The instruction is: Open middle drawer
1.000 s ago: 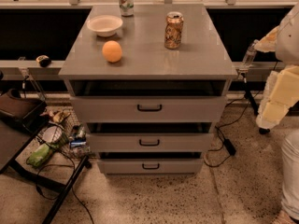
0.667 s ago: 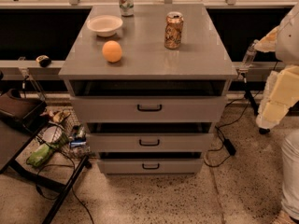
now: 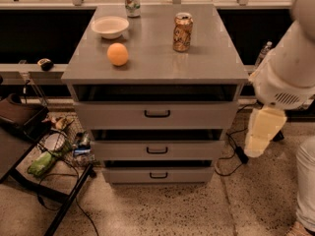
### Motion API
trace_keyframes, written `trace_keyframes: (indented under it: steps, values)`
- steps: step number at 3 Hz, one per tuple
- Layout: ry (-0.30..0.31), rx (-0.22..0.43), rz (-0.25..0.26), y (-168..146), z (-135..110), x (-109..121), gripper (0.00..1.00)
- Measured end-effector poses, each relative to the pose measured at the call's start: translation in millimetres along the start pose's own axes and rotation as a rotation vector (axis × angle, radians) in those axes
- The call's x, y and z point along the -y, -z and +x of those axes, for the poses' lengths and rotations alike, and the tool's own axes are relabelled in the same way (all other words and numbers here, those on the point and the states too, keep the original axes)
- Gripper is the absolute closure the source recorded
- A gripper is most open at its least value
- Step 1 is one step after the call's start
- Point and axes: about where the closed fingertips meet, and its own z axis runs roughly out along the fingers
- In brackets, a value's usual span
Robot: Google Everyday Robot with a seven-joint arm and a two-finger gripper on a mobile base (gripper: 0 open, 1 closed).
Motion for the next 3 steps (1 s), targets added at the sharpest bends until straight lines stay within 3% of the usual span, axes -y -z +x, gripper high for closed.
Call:
trace_keyframes:
  steps: [2, 3]
  values:
    - [-0.010, -0.146, 0.101, -128.9, -3.0, 19.8, 0.00]
    - [0.002, -0.194, 0.122, -178.2, -0.5, 20.5, 0.00]
